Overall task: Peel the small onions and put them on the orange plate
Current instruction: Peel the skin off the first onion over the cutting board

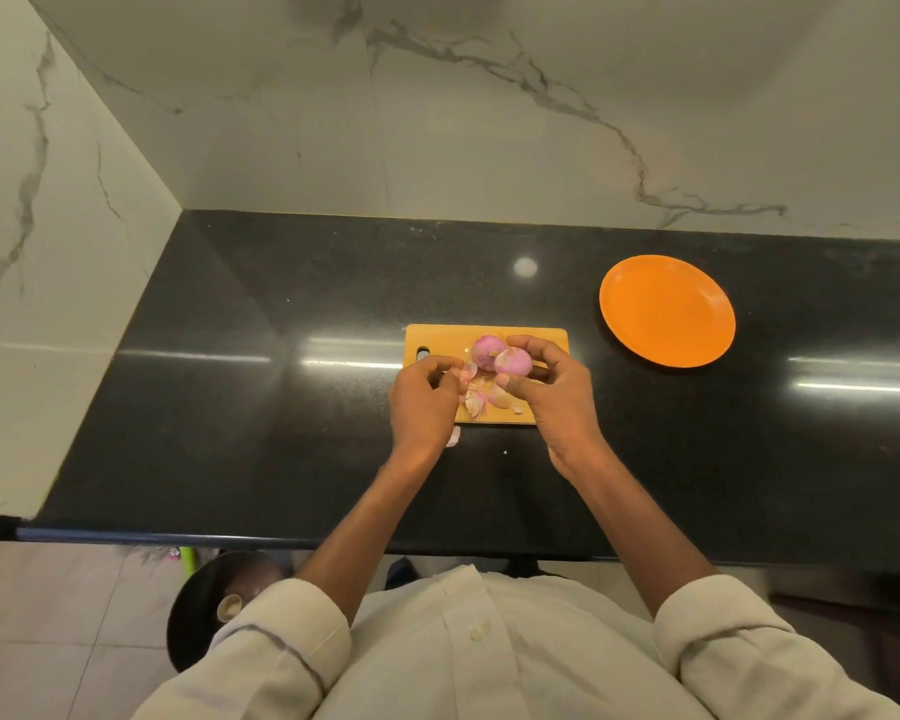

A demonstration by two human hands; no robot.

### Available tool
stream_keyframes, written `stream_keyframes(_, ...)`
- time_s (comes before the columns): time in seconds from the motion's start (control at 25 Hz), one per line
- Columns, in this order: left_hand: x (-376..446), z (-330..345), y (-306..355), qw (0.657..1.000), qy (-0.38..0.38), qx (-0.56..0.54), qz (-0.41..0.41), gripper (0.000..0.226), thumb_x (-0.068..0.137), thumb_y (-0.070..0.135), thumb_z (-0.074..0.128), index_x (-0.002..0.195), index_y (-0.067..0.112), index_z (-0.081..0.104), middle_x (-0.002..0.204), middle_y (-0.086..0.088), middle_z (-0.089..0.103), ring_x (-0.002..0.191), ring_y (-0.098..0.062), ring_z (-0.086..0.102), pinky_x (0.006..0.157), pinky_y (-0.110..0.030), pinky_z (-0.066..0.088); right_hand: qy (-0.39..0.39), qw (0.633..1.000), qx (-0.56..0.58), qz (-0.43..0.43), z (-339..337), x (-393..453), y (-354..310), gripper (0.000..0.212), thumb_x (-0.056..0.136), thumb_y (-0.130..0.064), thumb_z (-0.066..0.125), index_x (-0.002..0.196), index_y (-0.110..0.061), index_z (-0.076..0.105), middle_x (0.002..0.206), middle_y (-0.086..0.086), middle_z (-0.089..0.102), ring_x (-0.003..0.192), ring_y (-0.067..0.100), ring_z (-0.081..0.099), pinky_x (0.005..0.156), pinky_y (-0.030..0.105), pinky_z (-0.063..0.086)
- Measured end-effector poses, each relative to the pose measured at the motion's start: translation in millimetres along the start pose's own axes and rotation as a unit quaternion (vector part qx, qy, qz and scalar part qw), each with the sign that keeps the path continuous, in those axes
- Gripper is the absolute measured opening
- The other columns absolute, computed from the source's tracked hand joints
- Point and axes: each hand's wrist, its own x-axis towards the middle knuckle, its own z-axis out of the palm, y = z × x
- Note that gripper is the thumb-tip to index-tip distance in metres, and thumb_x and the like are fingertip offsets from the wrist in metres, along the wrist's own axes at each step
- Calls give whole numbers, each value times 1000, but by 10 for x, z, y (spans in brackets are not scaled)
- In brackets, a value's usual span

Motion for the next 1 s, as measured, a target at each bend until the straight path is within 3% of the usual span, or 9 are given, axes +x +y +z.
stream_keyframes(0.12, 37, -32, -35, 1000, 6, -5, -23, 22, 101, 6, 60, 100, 17, 78, 78, -2, 70, 74, -19, 68, 66, -28, 52, -5, 1000, 8, 0, 18, -24, -20, 42, 90, 5, 76, 121, -24, 75, 120, -7, 73, 107, 12, 73, 79, 22, 61)
stream_keyframes(0.24, 19, -66, -66, 999, -10, 10, -38, 29, 100, -2, 55, 110, 15, 77, 97, -3, 73, 89, -17, 70, 70, -23, 51, -7, 1000, 4, -8, 49, -90, -13, 47, 91, 8, 73, 112, -34, 75, 128, -7, 67, 108, 13, 71, 76, 18, 59)
stream_keyframes(0.4, -6, -180, -84, 1000, -12, -4, -11, 30, 100, -5, 56, 108, 15, 77, 95, 1, 74, 91, -8, 70, 74, -20, 53, 14, 1000, -18, -4, 68, -139, 51, 54, 87, 7, 78, 122, -34, 73, 132, -11, 66, 112, 10, 69, 80, 20, 61)
stream_keyframes(0.48, 35, -190, -115, 1000, -3, -14, 3, 14, 102, 8, 67, 104, 15, 79, 93, 3, 76, 88, -6, 72, 74, -21, 54, 32, 999, -35, -2, 55, -131, 71, 49, 87, -2, 82, 127, -29, 72, 128, -11, 70, 113, 11, 70, 84, 25, 62)
stream_keyframes(0.56, 24, -181, -136, 1000, -1, 4, 20, 15, 105, 21, 68, 95, 15, 78, 85, 2, 75, 79, -9, 71, 67, -22, 53, 36, 998, -48, 4, 70, -147, 70, 36, 94, -16, 79, 128, -27, 72, 120, -8, 74, 108, 9, 71, 82, 25, 60)
stream_keyframes(0.64, 33, -166, -153, 999, -6, 22, 38, 17, 106, 9, 60, 103, 16, 75, 88, -1, 71, 80, -12, 68, 64, -26, 52, 22, 998, 1, 54, 109, -165, 24, 22, 104, -29, 66, 123, -21, 74, 109, -2, 78, 95, 10, 72, 74, 24, 58)
stream_keyframes(0.72, 24, -176, -136, 998, -32, 14, 53, 40, 102, -7, 53, 124, 21, 70, 102, -1, 69, 92, -12, 67, 67, -22, 54, 14, 986, 106, 131, 152, -187, -36, 32, 109, -40, 54, 115, -15, 74, 94, 3, 76, 80, 12, 69, 69, 27, 55)
stream_keyframes(0.84, -13, -173, -62, 992, -84, -57, 75, 24, 107, 9, 60, 125, 22, 69, 113, 4, 72, 104, -8, 69, 76, -15, 57, 30, 971, 153, 183, 177, -179, -76, 44, 110, -50, 47, 105, -15, 72, 78, 5, 67, 68, 13, 59, 68, 31, 48)
stream_keyframes(1.0, 21, -36, -26, 981, -144, -90, 97, 28, 102, 31, 74, 127, 21, 73, 114, 8, 77, 110, -9, 72, 93, -28, 60, 14, 979, 99, 179, 129, -177, -40, 56, 103, -65, 51, 108, -15, 78, 80, 4, 69, 71, 12, 60, 72, 32, 49)
